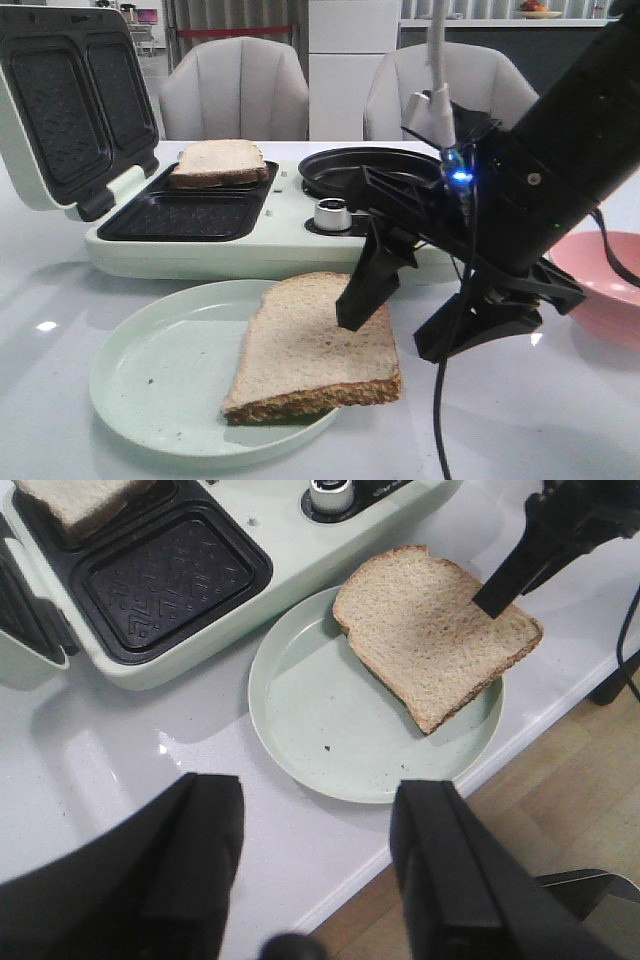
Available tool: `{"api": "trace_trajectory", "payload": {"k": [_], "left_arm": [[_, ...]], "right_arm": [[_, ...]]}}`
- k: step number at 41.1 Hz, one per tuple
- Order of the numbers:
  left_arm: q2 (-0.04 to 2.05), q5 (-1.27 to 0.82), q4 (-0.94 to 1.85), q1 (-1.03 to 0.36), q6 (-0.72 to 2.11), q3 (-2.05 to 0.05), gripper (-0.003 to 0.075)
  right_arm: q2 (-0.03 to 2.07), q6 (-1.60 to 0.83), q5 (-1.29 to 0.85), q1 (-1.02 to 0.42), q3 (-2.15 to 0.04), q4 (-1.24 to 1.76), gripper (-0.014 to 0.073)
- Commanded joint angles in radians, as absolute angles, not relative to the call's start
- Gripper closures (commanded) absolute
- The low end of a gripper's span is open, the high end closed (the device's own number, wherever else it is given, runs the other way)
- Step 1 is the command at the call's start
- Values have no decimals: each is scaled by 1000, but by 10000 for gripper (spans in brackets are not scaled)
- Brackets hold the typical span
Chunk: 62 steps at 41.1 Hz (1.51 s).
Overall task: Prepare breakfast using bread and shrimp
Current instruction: 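Reach the right gripper to the remaining bread slice and grasp it, then carry the bread with the right gripper to the nearer sandwich plate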
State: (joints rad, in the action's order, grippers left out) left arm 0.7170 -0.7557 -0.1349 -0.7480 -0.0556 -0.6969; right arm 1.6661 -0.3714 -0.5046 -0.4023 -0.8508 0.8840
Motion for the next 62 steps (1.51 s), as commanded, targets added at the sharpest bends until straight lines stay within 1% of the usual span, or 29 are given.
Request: {"api": "trace_trajectory", "payload": {"k": [1, 4, 13, 25, 31, 35, 44, 55, 62], "left_arm": [[714, -685, -136, -752, -55, -726, 316], [714, -685, -136, -752, -55, -726, 316], [714, -685, -136, -752, -55, -726, 316], [714, -685, -136, -752, -55, -726, 316], [714, -685, -136, -752, -55, -726, 316], [714, -685, -136, -752, -55, -726, 316], [714, -685, -136, -752, -55, -726, 316], [714, -685, -136, -752, -55, -726, 316], [714, -685, -136, -752, -55, -726, 316]], "right_arm": [[1665, -386, -519, -403, -910, 916, 70], [1684, -386, -521, -403, -930, 916, 97], [1726, -388, -560, -403, -963, 916, 259], [1726, -388, -585, -403, -964, 915, 412], [1726, -388, -586, -403, -964, 914, 508], [1726, -388, -585, -403, -964, 906, 552], [1688, -392, -592, -402, -964, 903, 559], [1520, -393, -631, -402, -964, 903, 559], [1459, -393, -645, -402, -992, 907, 559]]}}
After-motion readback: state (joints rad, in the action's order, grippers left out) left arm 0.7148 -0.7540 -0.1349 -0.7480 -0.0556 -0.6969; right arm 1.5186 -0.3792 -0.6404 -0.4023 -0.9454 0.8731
